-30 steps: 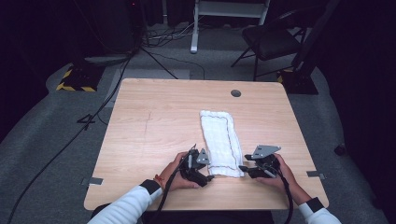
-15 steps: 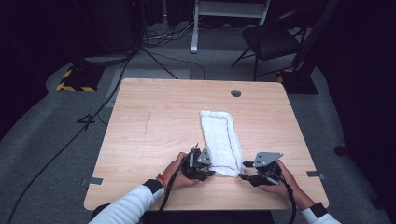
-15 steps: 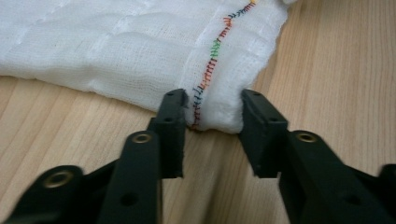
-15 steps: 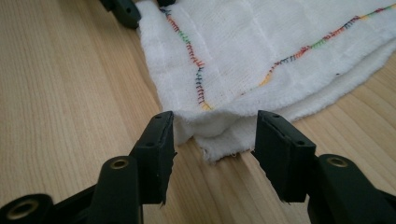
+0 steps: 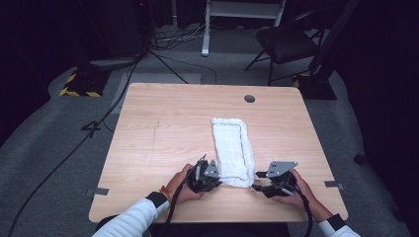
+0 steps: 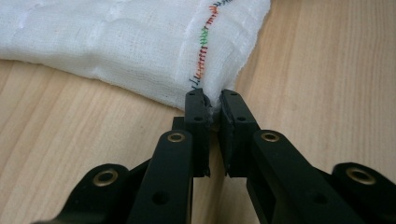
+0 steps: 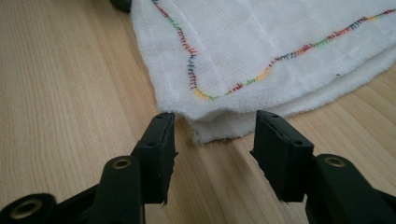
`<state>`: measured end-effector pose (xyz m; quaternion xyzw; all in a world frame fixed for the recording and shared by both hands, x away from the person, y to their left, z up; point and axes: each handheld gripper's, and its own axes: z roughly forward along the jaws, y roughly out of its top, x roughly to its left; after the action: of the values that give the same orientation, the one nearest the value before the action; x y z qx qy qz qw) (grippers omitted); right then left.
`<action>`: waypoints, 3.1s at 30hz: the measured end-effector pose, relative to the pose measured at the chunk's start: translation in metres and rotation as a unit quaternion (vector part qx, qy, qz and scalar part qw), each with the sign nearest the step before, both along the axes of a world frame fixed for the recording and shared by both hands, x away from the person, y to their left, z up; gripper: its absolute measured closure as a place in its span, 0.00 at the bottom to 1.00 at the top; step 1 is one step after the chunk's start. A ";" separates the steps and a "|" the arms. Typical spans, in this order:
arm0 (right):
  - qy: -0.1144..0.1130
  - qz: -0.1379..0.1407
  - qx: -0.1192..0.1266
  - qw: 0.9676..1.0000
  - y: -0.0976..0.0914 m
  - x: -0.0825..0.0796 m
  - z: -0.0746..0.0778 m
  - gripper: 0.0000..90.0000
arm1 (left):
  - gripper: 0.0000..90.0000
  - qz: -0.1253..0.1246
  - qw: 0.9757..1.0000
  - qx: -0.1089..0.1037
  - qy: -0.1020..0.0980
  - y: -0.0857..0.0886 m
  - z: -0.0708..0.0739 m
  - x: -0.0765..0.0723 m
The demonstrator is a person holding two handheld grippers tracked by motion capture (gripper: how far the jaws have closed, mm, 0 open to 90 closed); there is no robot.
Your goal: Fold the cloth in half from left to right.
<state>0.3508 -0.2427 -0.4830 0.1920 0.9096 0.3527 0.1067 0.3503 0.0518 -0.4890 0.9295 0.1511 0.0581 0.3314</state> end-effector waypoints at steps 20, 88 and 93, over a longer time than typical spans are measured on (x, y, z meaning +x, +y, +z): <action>-0.021 -0.099 0.045 0.994 -0.022 0.042 0.018 0.54 | 0.27 0.094 0.995 -0.033 -0.014 0.031 0.013 0.004; 0.024 -0.218 0.026 0.975 0.056 0.212 -0.008 0.52 | 0.25 0.282 0.959 -0.033 0.011 -0.006 -0.007 0.203; 0.039 -0.207 0.045 0.977 0.055 0.211 -0.009 0.69 | 0.29 0.281 0.959 -0.030 0.013 -0.009 -0.006 0.202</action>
<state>0.5613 -0.1878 -0.4924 0.3944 0.8369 0.3556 0.1328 0.5520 0.0428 -0.4948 0.8400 0.4124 0.1323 0.3270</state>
